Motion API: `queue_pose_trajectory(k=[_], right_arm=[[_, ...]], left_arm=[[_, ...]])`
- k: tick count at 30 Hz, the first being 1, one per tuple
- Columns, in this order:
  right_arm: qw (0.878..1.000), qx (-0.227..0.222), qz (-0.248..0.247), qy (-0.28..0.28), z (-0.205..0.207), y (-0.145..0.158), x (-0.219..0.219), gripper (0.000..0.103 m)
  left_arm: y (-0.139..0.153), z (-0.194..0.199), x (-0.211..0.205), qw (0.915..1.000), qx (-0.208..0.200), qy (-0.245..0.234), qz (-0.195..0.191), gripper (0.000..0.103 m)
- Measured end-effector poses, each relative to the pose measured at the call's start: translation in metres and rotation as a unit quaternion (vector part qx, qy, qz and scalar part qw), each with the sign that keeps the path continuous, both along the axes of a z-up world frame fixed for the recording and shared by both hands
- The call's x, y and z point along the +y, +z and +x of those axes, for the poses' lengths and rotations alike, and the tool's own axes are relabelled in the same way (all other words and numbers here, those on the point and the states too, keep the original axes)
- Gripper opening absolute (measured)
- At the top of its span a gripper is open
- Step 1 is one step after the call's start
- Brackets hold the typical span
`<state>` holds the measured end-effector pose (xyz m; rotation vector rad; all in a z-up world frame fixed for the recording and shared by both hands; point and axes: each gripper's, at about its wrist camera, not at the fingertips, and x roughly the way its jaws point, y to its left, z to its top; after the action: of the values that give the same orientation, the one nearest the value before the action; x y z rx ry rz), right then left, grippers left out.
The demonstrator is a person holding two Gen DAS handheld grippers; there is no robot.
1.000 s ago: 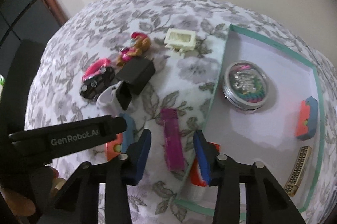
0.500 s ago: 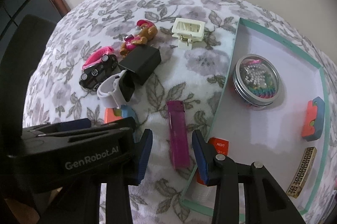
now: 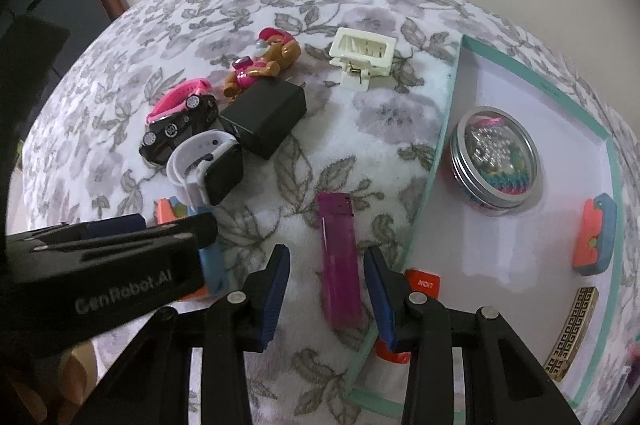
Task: Organize rigid objects
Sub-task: 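Grasp the orange-blue toy with the left gripper while the right grasps the purple lighter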
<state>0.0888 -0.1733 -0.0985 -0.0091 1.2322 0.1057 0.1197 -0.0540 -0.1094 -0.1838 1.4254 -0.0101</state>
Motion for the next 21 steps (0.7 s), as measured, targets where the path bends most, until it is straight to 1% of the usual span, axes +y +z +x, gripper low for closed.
queue_pose_trajectory(k=[4, 6, 9, 11, 15, 18, 21], right_arm=[[1.0, 0.006, -0.014, 0.009, 0.002, -0.007, 0.007, 0.042], [1.0, 0.01, -0.024, 0.013, 0.003, -0.012, 0.01, 0.041], [1.0, 0.019, -0.014, 0.012, 0.004, -0.016, 0.009, 0.041], [1.0, 0.023, -0.011, 0.013, 0.004, -0.016, 0.009, 0.037], [0.999, 0.032, 0.001, 0.016, 0.002, -0.019, 0.012, 0.035], [0.999, 0.039, 0.021, 0.017, -0.001, -0.019, 0.011, 0.028], [0.999, 0.04, 0.02, 0.016, -0.003, -0.02, 0.01, 0.028]], left_arm=[[0.003, -0.006, -0.006, 0.9999, 0.001, -0.002, -0.014, 0.052], [0.005, -0.006, -0.009, 0.9998, 0.001, -0.002, -0.017, 0.05], [0.007, -0.007, -0.01, 0.9997, 0.002, 0.0, -0.024, 0.049], [0.006, -0.006, -0.01, 0.9997, 0.003, -0.002, -0.025, 0.048], [-0.003, -0.005, -0.009, 0.9994, 0.009, -0.003, -0.032, 0.047], [-0.006, -0.006, -0.011, 0.9995, 0.009, -0.005, -0.03, 0.047], [-0.011, -0.004, -0.015, 0.9995, 0.011, -0.014, -0.027, 0.047]])
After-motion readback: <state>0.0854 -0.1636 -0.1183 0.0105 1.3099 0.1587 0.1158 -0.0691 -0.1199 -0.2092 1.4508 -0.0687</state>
